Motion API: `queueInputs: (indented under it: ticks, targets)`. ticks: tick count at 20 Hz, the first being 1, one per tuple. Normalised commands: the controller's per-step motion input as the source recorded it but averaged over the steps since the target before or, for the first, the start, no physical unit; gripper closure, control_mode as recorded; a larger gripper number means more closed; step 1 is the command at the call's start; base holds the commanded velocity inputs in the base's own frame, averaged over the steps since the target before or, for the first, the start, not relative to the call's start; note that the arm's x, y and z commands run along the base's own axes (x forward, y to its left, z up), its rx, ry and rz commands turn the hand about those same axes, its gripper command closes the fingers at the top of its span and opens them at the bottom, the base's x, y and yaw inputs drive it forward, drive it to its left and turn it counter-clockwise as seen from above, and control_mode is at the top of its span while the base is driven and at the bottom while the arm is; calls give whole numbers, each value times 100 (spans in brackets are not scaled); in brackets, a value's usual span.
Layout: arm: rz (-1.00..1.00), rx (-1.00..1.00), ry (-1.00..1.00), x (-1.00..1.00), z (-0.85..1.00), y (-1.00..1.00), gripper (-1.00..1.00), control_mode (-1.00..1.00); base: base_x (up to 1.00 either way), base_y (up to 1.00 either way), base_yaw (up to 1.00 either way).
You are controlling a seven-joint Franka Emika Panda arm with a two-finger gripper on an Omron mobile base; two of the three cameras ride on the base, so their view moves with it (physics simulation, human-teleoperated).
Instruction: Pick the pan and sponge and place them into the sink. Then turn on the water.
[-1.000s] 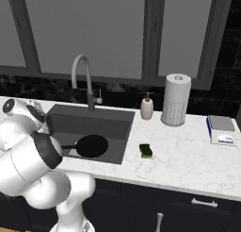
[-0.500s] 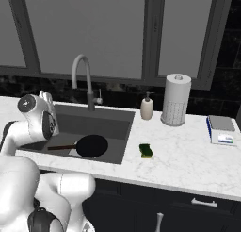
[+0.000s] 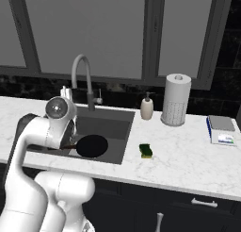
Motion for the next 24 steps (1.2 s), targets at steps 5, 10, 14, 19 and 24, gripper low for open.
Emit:
queueInputs:
  ticks: [5, 10, 14, 19, 24]
  targets:
    - [-9, 8, 0, -11, 45, -98, -100, -100, 0, 0, 0]
    - [-13, 1, 5, -1, 16, -95, -100, -100, 0, 0, 0]
    - [-3, -3, 5, -1, 0, -70, -100, -100, 0, 0, 0]
    - [8, -16, 0, 0, 0, -50, -100, -100, 0, 0, 0]
    - [20, -25, 0, 0, -2, -30, -100, -100, 0, 0, 0]
